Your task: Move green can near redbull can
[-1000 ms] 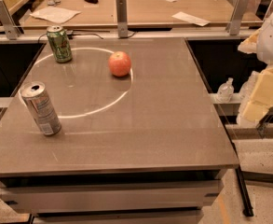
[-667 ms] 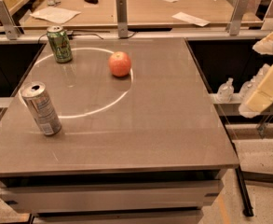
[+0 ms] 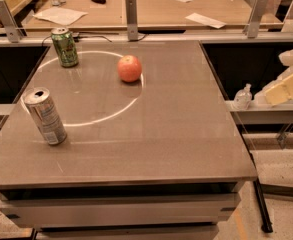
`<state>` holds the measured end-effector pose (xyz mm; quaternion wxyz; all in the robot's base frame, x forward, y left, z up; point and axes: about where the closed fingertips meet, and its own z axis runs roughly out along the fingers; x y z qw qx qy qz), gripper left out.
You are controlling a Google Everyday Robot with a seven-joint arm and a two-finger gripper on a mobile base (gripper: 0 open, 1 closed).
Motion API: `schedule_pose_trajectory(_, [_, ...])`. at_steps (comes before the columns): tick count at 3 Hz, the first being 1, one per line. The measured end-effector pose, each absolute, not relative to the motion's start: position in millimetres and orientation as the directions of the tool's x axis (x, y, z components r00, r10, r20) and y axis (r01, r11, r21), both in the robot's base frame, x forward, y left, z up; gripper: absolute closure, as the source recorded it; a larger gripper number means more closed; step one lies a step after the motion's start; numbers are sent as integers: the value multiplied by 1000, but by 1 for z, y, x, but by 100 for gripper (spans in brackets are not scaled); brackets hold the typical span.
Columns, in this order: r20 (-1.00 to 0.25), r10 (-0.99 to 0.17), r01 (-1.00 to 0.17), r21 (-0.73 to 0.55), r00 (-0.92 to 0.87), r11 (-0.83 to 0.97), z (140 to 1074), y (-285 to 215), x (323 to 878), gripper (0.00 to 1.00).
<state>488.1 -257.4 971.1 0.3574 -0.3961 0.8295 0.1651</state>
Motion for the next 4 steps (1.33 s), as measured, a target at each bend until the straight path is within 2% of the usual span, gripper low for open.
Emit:
schedule_pose_trajectory(1, [-801,-423,-759,58,-423,649,980,-256,493,0])
schedule_pose_trajectory(2, [-835,-359,-751,95,-418,653,984,-256,496,0])
schedule_pose_trajectory(4, [-862,-296,-745,130,-411,654,989,-256,499,0])
